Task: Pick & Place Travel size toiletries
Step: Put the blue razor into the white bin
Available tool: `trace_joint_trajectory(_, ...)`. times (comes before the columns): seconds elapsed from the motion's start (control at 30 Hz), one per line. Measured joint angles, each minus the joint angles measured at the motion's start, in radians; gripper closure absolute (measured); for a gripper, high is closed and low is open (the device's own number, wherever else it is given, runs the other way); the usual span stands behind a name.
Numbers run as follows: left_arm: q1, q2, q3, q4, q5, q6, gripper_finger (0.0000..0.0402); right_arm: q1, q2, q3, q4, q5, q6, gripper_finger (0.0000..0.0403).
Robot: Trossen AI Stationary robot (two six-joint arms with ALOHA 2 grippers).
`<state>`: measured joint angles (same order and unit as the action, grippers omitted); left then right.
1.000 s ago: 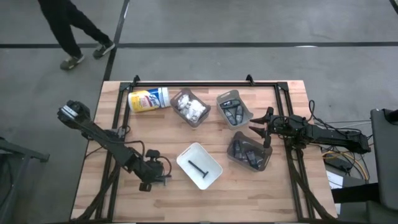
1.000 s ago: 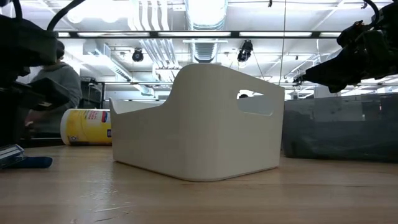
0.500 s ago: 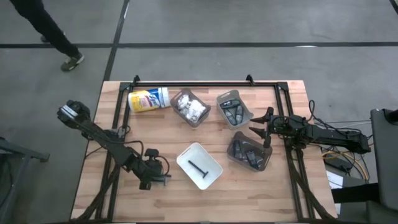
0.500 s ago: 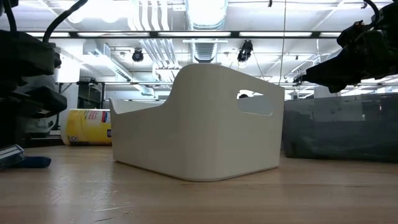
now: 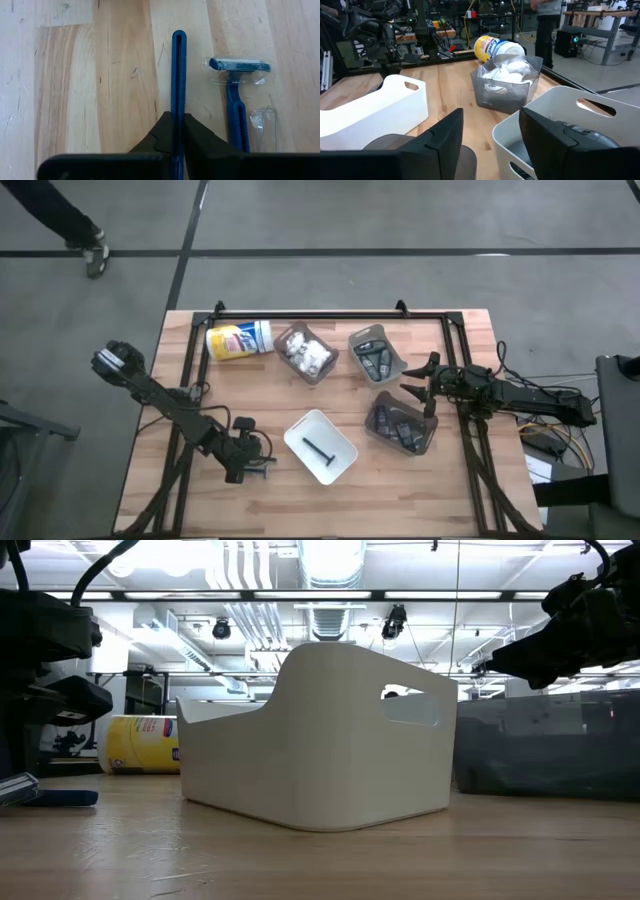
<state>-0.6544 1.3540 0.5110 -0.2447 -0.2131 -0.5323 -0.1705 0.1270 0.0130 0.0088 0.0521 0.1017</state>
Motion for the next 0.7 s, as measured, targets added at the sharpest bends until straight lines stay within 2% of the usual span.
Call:
trace_joint_trajectory(0.2,0.001,0.002,0.019,-0.012,0.004,0.052,0.0369,0.000,0.000,0.000,0.000,0.000,-0.002,0.0235)
trace_joint_trajectory(0.7,0.013,-0.011,0.119,-0.006,0.011,0.197,0.0374,0.000,0.000,0.000,0.000,0.000,0.000,0.0280)
